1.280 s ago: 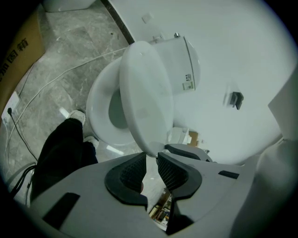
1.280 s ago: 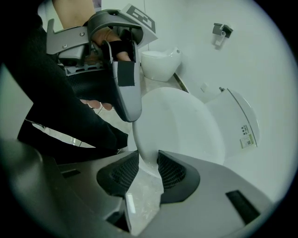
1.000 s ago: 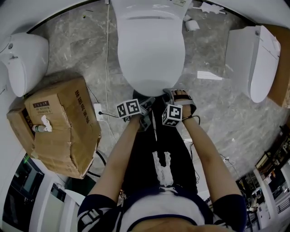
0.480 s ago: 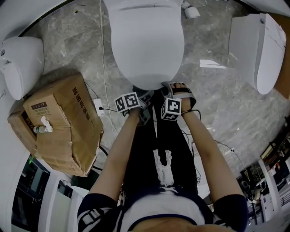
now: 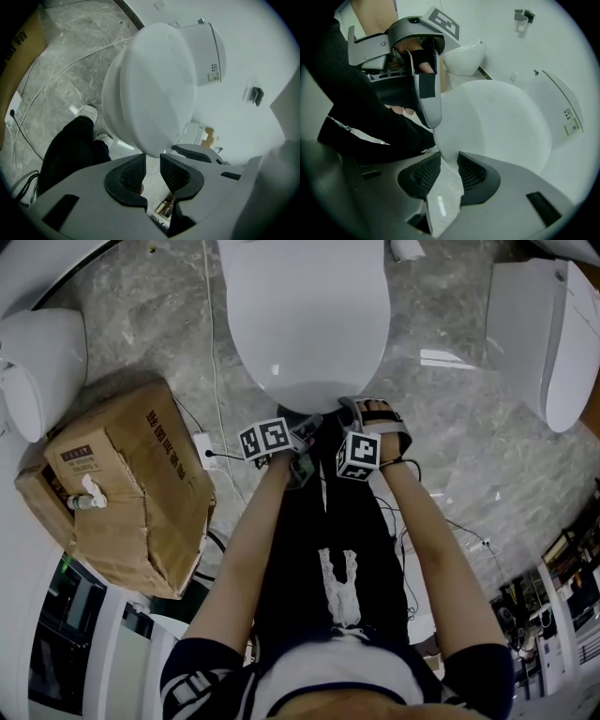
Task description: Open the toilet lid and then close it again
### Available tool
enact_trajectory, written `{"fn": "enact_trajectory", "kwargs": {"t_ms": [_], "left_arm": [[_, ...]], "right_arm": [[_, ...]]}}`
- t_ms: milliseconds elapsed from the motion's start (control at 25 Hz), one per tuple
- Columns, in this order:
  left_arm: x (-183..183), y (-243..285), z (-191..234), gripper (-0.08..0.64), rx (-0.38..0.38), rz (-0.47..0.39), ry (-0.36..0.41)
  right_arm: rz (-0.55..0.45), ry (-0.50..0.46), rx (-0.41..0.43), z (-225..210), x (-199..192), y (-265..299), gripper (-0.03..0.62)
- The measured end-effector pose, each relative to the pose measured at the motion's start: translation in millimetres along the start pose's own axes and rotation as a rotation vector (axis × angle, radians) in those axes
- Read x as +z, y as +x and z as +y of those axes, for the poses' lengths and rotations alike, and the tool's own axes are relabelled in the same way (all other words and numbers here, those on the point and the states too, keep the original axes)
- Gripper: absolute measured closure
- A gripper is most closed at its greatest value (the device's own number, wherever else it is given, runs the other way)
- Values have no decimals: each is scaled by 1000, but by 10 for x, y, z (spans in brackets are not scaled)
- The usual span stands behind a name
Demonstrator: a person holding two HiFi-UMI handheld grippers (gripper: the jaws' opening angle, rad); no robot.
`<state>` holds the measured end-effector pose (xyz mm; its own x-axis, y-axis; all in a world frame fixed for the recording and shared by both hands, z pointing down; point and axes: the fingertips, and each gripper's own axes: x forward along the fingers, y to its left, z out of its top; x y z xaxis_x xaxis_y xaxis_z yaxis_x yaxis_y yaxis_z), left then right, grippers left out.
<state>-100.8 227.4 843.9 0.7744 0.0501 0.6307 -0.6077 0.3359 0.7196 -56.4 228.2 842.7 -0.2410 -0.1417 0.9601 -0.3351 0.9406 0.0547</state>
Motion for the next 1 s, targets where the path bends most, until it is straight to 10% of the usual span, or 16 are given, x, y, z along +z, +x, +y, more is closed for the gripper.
{"fn": "enact_trajectory", "kwargs": {"t_ms": [1000], "left_arm": [[115, 295, 353, 474, 58, -29, -21]], "right_arm": [[-4, 67, 19, -2, -99, 371, 499]]}}
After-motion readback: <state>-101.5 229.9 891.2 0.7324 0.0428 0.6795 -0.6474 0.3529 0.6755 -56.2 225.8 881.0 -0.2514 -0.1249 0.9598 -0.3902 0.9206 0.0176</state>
